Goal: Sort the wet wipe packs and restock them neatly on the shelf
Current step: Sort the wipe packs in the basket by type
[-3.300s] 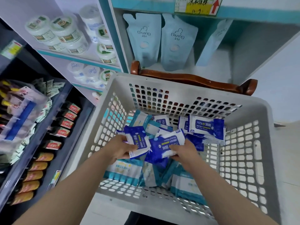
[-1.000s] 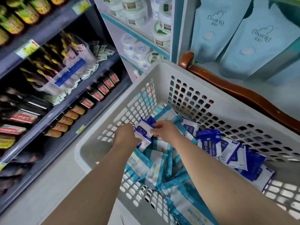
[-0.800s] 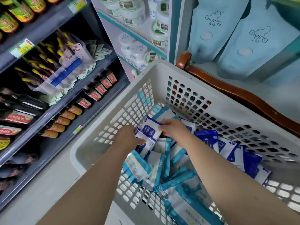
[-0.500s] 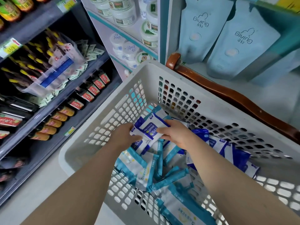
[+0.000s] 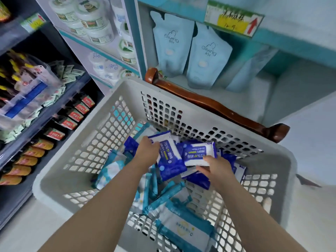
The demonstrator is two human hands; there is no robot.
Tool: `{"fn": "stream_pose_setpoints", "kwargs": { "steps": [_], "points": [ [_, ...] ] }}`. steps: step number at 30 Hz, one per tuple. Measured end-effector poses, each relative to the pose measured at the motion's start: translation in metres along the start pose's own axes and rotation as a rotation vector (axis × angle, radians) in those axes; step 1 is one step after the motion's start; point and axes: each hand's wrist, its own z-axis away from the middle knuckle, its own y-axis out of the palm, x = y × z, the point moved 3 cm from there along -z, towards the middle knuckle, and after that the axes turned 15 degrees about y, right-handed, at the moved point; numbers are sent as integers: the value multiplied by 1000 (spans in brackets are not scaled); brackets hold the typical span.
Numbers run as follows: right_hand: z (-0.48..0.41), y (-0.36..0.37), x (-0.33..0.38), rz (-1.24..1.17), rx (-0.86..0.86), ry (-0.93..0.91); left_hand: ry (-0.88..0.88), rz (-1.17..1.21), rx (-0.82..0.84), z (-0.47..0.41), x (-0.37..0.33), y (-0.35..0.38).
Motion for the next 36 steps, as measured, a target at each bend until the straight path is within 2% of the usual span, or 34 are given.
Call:
{"fn": "stream_pose_setpoints", "kwargs": {
  "steps": [2,5,9,15,19,24,27,30,33,36],
  "points": [
    [3,-16,-1,-67,-46,-34,-75,167,26,-4,9,23],
    [-3,-33,-3,7,-208,-105,-127,365,1,-3,17,51],
    [-7,-39,-4,73,-263,-169,-138,306,-58,-8,28,67],
    [-6,-34,-5,214,-283,-280,-186,360,-125,-20,27,82],
    [-2,-32,-2,255,-305,-301,-148,198,-21,-17,22,79],
    [-2,-27,-3,478,-344,-297,-92,8,155,-9,19,69],
    [0,-27,3,539,-439,-390,8,-82,220,-6,13,64],
    [14,-20,9,485,-471,-536,148,-236,215,-6,4,46],
    [26,2,13,524,-351,-664,212,-331,183,-11,0,19],
    [23,33,12,651,-192,-713,242,-436,63,-20,0,-14]
  ]
}}
